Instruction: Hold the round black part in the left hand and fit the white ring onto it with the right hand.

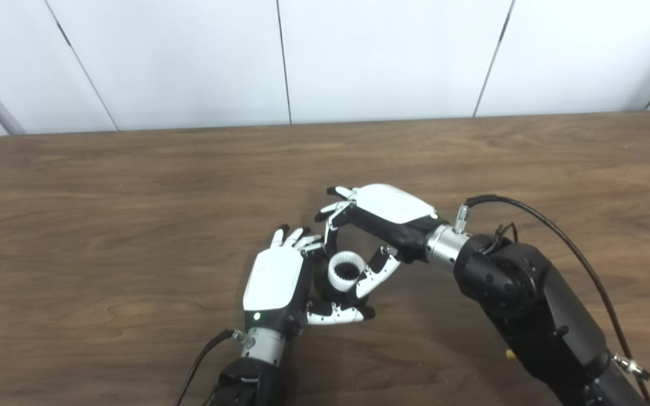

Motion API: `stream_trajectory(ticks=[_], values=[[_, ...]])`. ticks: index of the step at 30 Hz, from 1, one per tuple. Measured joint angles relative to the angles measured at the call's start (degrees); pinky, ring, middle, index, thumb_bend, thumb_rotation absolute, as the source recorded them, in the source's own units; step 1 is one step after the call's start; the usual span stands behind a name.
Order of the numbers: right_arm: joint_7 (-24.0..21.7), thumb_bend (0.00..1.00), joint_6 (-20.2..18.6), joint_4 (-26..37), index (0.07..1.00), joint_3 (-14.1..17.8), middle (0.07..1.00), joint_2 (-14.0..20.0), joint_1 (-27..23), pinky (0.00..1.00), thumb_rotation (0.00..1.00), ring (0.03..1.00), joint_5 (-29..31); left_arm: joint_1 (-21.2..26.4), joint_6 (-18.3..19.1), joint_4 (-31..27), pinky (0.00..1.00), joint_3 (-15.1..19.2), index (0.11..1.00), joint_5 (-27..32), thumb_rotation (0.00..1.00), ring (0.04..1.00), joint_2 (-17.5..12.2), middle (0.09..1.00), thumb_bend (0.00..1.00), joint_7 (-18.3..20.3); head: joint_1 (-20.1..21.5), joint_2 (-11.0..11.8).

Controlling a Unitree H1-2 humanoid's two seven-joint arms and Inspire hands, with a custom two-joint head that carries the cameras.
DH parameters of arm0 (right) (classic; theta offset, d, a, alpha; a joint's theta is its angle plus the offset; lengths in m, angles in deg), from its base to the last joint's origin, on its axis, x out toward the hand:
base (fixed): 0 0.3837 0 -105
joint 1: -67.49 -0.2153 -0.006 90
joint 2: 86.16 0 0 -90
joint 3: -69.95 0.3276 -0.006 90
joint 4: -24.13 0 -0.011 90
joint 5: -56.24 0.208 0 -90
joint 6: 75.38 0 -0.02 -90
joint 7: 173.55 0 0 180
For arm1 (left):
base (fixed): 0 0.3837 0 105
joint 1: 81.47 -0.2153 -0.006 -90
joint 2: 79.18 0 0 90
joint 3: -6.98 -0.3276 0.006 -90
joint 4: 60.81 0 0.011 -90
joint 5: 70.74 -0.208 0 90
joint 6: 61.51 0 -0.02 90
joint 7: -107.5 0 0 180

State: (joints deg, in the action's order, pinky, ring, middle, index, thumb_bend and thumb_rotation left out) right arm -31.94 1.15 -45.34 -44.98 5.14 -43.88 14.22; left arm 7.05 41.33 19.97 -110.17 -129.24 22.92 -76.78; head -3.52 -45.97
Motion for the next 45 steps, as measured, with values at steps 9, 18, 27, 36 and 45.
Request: stream_trajectory(ticks=[9,18,27,36,45], values=[[0.2,0.52,0.4,-0.7,0.484,0.0,0.848,0.0,0.2,1.00,0.14,1.000,0.1,0.0,0.0,0.0,1.00,0.0,0.483,0.0,0.06,0.908,0.2,0.795,0.53,0.1,0.0,-0.2],[0.4,0.52,0.6,-0.7,0.484,0.0,0.846,0.0,0.4,1.00,0.14,1.000,0.1,0.0,0.2,0.0,1.00,0.0,0.483,-0.2,0.06,0.909,0.5,0.796,0.53,0.2,-0.1,-0.2],[0.5,0.52,0.5,-0.7,0.491,0.1,0.859,0.0,0.5,1.00,0.15,1.000,0.0,0.0,0.2,0.0,1.00,0.0,0.482,-0.2,0.05,0.910,0.5,0.796,0.53,0.3,-0.1,-0.3],[0.5,1.00,0.5,-0.7,0.626,0.2,0.870,0.0,0.5,1.00,0.28,1.000,-0.4,0.0,0.2,0.0,1.00,0.0,0.483,-0.2,0.06,0.902,0.5,0.790,0.53,0.2,0.2,-0.3],[1.5,1.00,0.5,-0.7,0.597,1.2,0.877,0.0,0.5,1.00,0.26,1.000,-0.9,0.0,0.2,0.0,1.00,-0.1,0.483,-0.6,0.06,0.910,0.5,0.795,0.53,0.2,0.3,-0.4]])
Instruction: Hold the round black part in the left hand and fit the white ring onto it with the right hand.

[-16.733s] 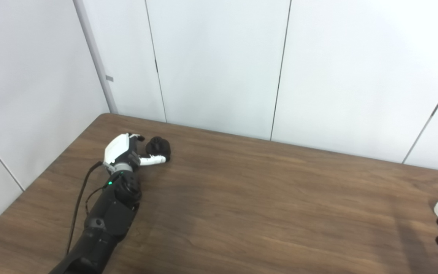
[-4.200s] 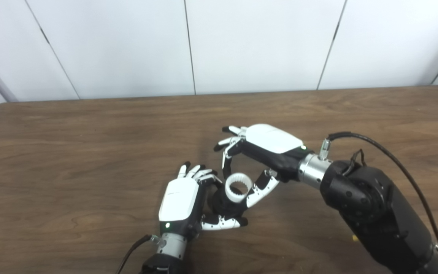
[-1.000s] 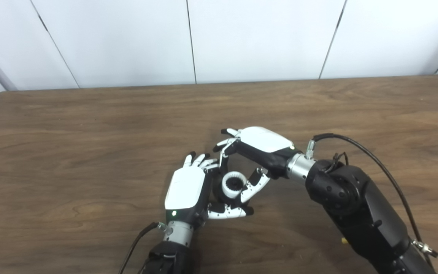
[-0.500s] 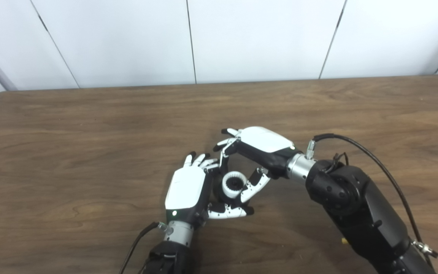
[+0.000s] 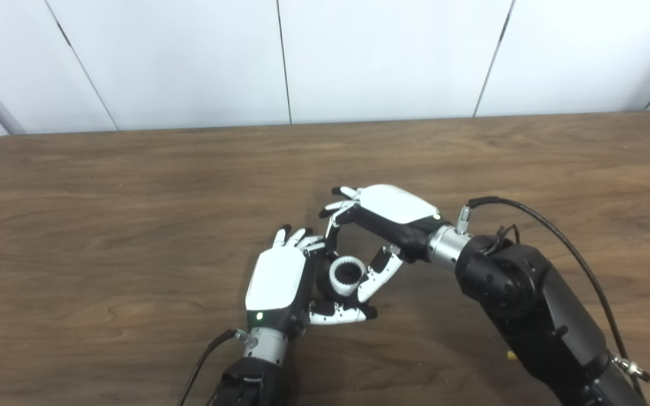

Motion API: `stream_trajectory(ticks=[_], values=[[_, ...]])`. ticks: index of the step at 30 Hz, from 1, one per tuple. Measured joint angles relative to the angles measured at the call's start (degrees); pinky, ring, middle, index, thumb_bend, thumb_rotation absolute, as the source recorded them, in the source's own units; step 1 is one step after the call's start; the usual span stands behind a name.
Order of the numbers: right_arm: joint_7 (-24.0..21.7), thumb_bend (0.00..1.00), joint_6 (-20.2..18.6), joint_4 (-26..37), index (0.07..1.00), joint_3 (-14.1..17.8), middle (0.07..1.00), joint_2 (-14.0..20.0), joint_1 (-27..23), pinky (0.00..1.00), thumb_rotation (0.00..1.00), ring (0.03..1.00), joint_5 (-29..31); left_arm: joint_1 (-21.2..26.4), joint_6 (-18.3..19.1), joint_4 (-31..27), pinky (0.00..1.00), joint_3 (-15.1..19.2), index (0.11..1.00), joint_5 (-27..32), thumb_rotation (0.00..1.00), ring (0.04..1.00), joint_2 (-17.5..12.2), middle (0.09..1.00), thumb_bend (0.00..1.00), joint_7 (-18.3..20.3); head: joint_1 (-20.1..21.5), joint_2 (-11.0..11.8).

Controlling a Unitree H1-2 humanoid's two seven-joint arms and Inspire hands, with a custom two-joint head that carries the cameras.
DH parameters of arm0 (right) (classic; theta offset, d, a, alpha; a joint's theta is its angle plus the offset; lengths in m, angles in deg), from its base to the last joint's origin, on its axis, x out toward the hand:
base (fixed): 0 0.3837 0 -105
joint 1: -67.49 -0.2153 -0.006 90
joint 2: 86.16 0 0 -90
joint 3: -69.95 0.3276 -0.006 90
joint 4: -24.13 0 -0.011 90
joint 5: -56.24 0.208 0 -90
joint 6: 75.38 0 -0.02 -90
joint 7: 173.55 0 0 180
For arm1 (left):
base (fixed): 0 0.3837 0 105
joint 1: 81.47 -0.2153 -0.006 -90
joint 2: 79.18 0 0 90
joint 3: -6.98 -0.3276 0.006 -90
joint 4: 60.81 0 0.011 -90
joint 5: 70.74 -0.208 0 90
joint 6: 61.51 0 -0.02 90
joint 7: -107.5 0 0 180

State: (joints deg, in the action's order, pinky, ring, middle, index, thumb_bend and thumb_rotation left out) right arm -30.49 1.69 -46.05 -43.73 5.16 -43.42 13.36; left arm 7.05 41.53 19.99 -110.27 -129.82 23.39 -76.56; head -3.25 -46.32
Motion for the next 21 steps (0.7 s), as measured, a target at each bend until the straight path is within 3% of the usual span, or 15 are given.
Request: stream_trajectory(ticks=[14,21], values=[[0.0,1.00,-3.0,2.2,0.681,6.1,0.901,3.0,-0.1,1.00,0.27,1.000,1.1,0.0,-0.6,0.0,1.00,0.3,0.483,0.3,0.06,0.893,-0.4,0.786,0.53,-0.2,0.7,0.2],[-0.5,1.00,-3.8,3.0,0.694,7.7,0.901,4.7,-0.1,1.00,0.27,0.991,2.0,0.0,-1.0,0.0,1.00,0.7,0.483,0.8,0.06,0.891,-0.9,0.780,0.53,-0.2,1.1,0.3]])
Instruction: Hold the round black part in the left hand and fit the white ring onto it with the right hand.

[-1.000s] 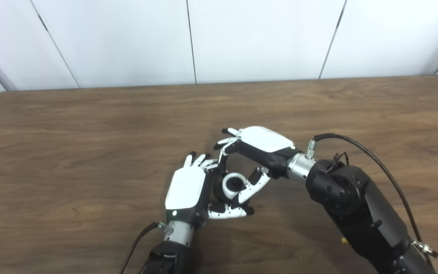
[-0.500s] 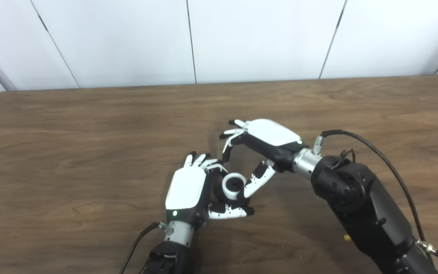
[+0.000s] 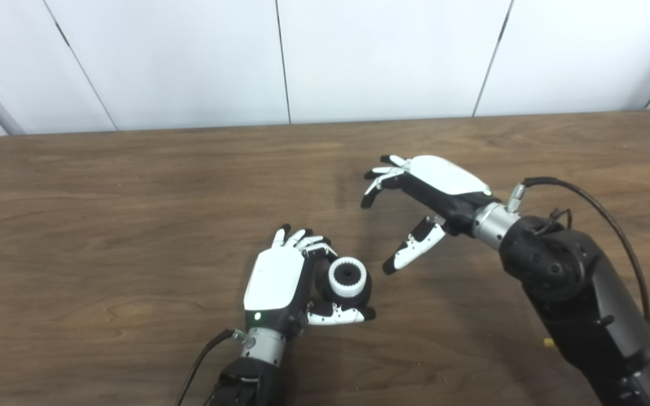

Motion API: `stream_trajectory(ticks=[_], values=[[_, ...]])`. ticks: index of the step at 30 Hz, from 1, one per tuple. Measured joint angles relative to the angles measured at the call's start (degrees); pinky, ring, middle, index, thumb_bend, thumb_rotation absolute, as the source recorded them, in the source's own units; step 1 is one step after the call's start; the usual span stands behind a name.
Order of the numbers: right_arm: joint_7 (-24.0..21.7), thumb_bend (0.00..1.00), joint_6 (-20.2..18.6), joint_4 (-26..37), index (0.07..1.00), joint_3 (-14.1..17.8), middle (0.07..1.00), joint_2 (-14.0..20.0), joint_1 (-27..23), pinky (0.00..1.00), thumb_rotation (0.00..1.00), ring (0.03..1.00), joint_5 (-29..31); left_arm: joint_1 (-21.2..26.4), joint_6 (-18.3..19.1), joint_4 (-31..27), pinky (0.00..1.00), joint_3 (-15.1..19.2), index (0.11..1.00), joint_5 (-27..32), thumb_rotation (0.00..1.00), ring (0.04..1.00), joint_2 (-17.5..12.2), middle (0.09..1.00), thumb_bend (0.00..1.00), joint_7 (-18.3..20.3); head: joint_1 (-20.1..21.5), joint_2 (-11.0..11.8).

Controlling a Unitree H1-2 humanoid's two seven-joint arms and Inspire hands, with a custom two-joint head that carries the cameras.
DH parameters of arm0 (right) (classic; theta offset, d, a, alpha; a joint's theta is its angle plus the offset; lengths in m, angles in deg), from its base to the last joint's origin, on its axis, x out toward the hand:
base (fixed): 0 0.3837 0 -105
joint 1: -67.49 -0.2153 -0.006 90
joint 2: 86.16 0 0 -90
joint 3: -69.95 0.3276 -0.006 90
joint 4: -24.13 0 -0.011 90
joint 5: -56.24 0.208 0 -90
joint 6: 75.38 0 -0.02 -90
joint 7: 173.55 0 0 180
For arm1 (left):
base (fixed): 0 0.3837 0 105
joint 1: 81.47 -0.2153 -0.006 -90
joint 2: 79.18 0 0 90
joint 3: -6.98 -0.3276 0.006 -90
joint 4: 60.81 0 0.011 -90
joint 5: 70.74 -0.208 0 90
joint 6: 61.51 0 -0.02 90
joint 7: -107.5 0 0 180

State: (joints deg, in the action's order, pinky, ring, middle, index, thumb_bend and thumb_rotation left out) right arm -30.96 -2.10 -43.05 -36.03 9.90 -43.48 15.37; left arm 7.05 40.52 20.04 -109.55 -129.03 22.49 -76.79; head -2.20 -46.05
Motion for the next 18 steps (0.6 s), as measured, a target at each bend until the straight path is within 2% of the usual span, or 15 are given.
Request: stream_trajectory(ticks=[11,15,18], values=[[-0.2,1.00,-1.1,1.1,0.694,0.9,0.905,1.3,0.0,1.00,0.29,0.977,-0.3,0.0,-0.4,-0.6,1.00,0.9,0.495,0.1,0.07,0.899,-0.9,0.801,0.52,1.6,0.5,0.3],[-0.1,1.00,-1.1,1.1,0.690,1.6,0.895,1.3,0.2,0.99,0.30,0.975,-0.3,-0.1,-0.2,-1.6,1.00,1.3,0.684,0.1,0.24,0.918,-1.2,0.845,0.89,3.5,0.8,0.1],[0.0,1.00,-1.4,1.2,0.693,2.1,0.895,1.3,0.4,1.00,0.30,0.981,-0.3,-0.4,0.6,-3.5,1.00,1.6,0.767,0.5,0.29,0.947,-1.8,0.891,0.98,7.0,1.0,0.0]])
